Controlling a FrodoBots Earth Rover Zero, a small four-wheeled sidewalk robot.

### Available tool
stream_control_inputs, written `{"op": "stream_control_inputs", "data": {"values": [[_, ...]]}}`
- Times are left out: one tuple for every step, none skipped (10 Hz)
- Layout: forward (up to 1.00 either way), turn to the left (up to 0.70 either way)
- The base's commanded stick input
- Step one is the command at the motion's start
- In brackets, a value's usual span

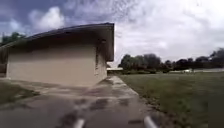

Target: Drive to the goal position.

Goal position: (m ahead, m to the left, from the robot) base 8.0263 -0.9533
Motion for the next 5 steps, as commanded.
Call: {"op": "stream_control_inputs", "data": {"values": [[0.69, 0.03], [0.69, 0.03], [0.69, 0.03], [0.69, 0.03], [0.69, 0.03]]}}
